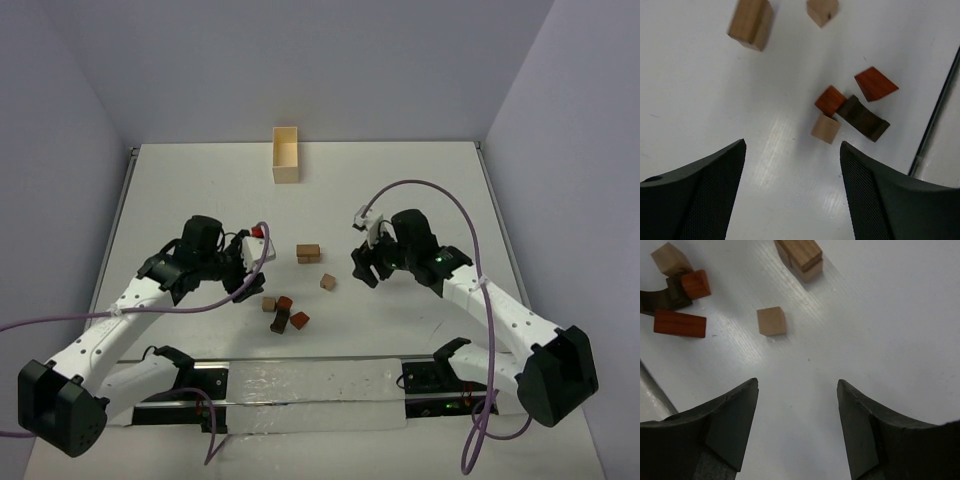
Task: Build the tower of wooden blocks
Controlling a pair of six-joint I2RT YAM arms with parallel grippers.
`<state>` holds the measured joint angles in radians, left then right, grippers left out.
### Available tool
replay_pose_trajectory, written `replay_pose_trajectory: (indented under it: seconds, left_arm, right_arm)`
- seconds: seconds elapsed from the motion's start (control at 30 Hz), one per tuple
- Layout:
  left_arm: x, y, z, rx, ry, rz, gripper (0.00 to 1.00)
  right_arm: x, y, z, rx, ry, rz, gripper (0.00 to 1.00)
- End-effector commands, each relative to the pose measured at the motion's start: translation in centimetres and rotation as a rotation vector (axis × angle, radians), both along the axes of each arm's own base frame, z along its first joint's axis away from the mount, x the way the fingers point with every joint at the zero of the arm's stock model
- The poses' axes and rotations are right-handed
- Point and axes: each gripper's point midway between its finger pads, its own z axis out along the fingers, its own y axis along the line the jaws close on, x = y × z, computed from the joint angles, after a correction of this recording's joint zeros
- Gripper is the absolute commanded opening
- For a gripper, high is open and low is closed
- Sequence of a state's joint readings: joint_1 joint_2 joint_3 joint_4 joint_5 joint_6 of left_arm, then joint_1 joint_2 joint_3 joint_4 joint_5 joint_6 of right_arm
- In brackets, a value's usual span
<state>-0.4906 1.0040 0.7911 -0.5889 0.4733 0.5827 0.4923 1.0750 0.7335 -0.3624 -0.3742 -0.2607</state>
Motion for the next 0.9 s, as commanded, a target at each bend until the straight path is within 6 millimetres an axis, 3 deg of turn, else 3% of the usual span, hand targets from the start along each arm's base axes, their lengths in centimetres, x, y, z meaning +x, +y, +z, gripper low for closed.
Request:
replay_pose_trajectory:
  seconds: [0.0,0.23,0.43,0.87]
  left_arm:
    - [-0.7,-1.4,-1.4,-0.055,-0.012,-0.139,0.77]
    - [-0.7,-1.9,-5.4,-0.055,0.034,-0.257,0.7]
    - [-0.1,-2.0,-7.2,-0.027,0.044,-0.296,0.69]
    - [-1.3,-1.1,-10.5,0.052,0.049,-0.386,0.69]
  right_arm:
    - [0.2,2.6,-0.4,-0.026,0.006,0.076,0.69]
    - [0.3,5.7,-3.3,-0.03,0.002,0.136,0.65]
    - [0.8,6.3,-4.7,-0.042,0.029,0.13,0.63]
    - [0.5,6.2,-4.6,-0.03,0.048,0.11,0.64]
